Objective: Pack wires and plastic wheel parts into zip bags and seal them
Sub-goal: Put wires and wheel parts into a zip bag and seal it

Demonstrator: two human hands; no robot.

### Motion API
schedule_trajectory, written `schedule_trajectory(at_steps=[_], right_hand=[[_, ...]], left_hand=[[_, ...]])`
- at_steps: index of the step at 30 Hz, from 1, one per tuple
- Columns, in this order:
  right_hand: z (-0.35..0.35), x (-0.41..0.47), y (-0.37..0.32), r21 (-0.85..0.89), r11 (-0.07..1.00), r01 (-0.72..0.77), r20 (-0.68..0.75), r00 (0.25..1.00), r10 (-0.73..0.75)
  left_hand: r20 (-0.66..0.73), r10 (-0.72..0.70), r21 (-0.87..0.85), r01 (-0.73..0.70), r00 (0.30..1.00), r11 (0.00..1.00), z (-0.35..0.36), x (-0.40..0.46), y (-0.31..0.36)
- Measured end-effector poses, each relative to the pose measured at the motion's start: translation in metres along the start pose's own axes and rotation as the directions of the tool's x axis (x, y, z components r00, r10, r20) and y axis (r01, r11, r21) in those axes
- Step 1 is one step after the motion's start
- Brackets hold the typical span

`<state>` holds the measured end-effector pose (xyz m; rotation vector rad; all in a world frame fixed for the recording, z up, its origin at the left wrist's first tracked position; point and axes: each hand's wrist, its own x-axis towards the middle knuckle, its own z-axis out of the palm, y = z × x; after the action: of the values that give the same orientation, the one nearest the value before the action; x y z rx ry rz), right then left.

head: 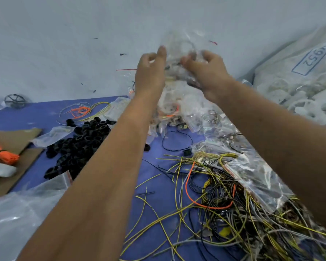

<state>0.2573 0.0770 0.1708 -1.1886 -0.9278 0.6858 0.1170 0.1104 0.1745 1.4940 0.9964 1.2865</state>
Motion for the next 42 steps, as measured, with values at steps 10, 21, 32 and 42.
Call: schedule_trajectory(at_steps=[10, 21, 32, 42], right_hand=[[0.052, -0.004, 0.05, -0.434, 0.897, -0.082, -0.134, 0.991, 0.026], [0.141, -0.231, 0.084, -0.588, 0.693, 0.417, 0.606, 0.795, 0.036], [0.185, -0.291, 0.083, -0.712, 0.311, 0.629, 0.701, 0.66, 0.271], [0.139, -0.216, 0.075, -0.545, 0.825, 0.15, 0.352, 0.934, 0.062]], left_hand=[[-0.041, -0.071, 0.16, 0.077, 0.997, 0.984, -0.028, 0.017, -0.053], [-0.012, 0.098, 0.21, -0.093, 0.995, 0.973, -0.172, -0.087, -0.073], [-0.345, -0.037, 0.097, 0.075, 0.938, 0.992, -0.237, -0.127, -0.088], [0.309, 0.04, 0.599, -0.227, 0.95, 0.768, -0.216, -0.135, -0.099]])
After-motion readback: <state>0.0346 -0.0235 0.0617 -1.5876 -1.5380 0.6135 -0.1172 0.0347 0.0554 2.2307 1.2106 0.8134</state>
